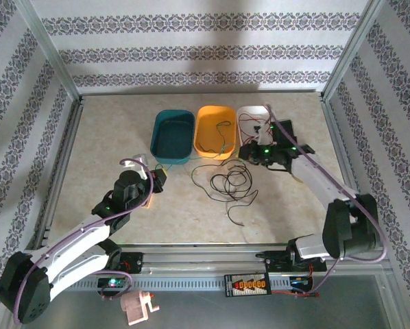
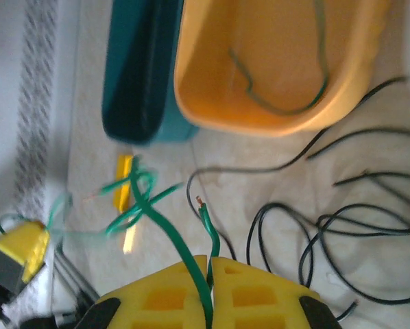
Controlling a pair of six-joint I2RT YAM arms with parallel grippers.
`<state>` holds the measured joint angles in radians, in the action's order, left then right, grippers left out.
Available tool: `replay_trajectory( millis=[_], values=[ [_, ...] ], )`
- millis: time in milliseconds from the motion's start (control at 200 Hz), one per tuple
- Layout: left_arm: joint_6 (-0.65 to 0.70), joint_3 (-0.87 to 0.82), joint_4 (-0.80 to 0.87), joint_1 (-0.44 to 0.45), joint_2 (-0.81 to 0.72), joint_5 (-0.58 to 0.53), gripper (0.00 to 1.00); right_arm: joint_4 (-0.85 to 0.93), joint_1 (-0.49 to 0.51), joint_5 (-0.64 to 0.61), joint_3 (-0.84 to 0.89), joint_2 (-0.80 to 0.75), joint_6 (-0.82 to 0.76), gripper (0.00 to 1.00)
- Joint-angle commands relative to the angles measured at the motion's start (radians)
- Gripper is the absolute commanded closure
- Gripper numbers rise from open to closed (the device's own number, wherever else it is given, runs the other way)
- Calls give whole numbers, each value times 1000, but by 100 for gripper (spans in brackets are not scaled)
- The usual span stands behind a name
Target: Untangle the cables
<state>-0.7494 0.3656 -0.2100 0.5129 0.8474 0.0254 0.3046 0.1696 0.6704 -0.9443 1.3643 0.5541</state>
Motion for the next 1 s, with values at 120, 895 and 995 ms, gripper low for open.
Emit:
replay_trajectory(
  millis=[120,895,995],
  values=[
    [50,-19,-32,-28,-77,48,100,-134,-175,-73,62,-190,164,100],
    [17,112,-236,-28,-1,1,100,-173,118,-240,-410,463,175,92],
    [27,125,-247,-27,34,-7,100,-160,118,-242,-480,531,182,74]
  ],
)
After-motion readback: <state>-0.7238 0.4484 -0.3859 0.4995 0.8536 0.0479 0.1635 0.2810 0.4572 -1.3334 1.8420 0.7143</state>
